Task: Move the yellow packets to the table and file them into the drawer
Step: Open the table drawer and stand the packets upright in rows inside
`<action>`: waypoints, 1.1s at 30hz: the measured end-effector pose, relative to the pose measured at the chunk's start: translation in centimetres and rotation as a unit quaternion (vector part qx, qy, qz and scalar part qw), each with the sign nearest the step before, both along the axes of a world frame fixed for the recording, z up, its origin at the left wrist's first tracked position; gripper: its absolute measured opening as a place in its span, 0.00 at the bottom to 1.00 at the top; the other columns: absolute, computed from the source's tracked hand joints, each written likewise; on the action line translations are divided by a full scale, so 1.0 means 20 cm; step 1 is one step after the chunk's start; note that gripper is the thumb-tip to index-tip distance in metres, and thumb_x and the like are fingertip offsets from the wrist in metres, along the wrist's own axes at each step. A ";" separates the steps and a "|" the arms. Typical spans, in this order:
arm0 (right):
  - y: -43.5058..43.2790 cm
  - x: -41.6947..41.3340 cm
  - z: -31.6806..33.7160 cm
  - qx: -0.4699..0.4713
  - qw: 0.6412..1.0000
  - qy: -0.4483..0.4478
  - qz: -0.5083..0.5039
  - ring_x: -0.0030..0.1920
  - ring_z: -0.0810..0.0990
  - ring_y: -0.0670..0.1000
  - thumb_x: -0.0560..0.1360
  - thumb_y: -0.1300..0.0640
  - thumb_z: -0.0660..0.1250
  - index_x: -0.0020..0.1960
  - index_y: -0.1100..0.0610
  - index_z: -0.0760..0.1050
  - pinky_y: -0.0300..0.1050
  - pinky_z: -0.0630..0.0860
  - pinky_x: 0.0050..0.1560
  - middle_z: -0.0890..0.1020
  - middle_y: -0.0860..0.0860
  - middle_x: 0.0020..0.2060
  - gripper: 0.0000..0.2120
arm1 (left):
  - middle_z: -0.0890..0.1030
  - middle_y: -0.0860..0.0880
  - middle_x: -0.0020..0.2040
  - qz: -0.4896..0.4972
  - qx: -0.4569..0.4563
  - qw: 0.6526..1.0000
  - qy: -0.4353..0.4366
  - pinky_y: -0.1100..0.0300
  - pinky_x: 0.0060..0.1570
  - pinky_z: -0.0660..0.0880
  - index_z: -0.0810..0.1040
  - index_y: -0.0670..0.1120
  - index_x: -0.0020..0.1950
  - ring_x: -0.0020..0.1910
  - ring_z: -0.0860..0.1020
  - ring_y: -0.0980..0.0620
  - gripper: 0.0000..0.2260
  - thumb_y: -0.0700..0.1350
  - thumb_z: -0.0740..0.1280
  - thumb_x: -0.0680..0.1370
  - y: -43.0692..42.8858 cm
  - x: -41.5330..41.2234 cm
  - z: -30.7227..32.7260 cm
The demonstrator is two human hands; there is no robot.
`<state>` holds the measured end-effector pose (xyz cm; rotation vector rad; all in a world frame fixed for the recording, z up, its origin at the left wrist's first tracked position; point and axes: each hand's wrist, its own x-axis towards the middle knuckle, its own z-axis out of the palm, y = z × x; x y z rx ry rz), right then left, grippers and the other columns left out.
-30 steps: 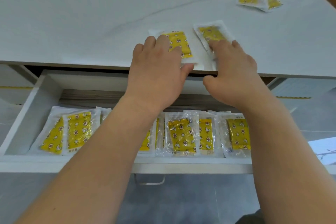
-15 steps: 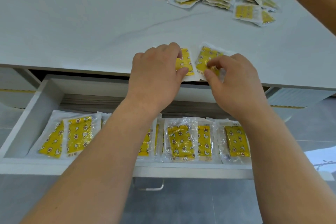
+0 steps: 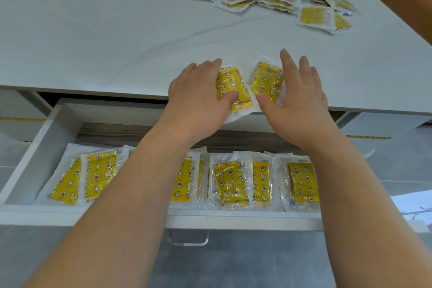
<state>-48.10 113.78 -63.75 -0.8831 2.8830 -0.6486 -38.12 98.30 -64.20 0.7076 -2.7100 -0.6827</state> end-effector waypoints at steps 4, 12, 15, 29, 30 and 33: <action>0.00 -0.04 0.00 0.029 0.998 -0.048 0.020 0.81 0.50 0.57 0.81 0.41 0.60 0.83 0.46 0.45 0.66 0.47 0.79 0.58 0.49 0.81 0.38 | 0.65 0.52 0.78 -0.034 -0.019 0.998 -0.055 0.43 0.75 0.58 0.54 0.52 0.82 0.78 0.58 0.45 0.35 0.61 0.65 0.79 0.00 0.00 0.01; 0.00 0.00 0.02 -0.005 0.999 -0.019 0.038 0.74 0.66 0.56 0.71 0.43 0.67 0.79 0.46 0.62 0.65 0.61 0.74 0.71 0.50 0.72 0.38 | 0.76 0.55 0.56 -0.037 0.019 0.997 0.059 0.46 0.64 0.70 0.71 0.53 0.72 0.63 0.71 0.49 0.27 0.49 0.75 0.75 0.07 0.03 0.02; -0.01 0.01 0.04 -0.008 0.999 -0.011 0.031 0.72 0.67 0.55 0.76 0.44 0.65 0.75 0.47 0.70 0.62 0.63 0.74 0.71 0.51 0.70 0.28 | 0.74 0.56 0.52 -0.042 0.025 0.997 0.054 0.46 0.61 0.72 0.72 0.53 0.69 0.60 0.72 0.49 0.22 0.49 0.73 0.76 0.06 0.03 0.04; -0.06 0.05 0.08 -0.055 0.992 -0.100 0.056 0.65 0.71 0.51 0.74 0.50 0.71 0.73 0.47 0.63 0.62 0.60 0.75 0.71 0.45 0.61 0.30 | 0.79 0.55 0.43 -0.072 0.049 0.983 -0.164 0.59 0.35 0.68 0.76 0.53 0.45 0.41 0.76 0.57 0.07 0.53 0.72 0.77 -0.10 0.19 0.24; -0.07 0.06 0.08 -0.042 0.992 -0.097 0.070 0.68 0.69 0.53 0.73 0.51 0.72 0.76 0.47 0.62 0.62 0.62 0.74 0.72 0.46 0.64 0.35 | 0.79 0.55 0.43 -0.072 0.050 0.978 -0.191 0.59 0.36 0.69 0.76 0.53 0.45 0.41 0.76 0.56 0.07 0.53 0.73 0.76 -0.11 0.20 0.24; -0.12 0.12 0.06 0.021 0.994 -0.020 0.104 0.68 0.68 0.57 0.75 0.53 0.70 0.74 0.46 0.68 0.61 0.66 0.70 0.75 0.50 0.61 0.28 | 0.81 0.55 0.45 -0.066 0.056 0.961 -0.261 0.56 0.42 0.74 0.78 0.54 0.47 0.44 0.78 0.54 0.07 0.53 0.74 0.75 -0.14 0.24 0.24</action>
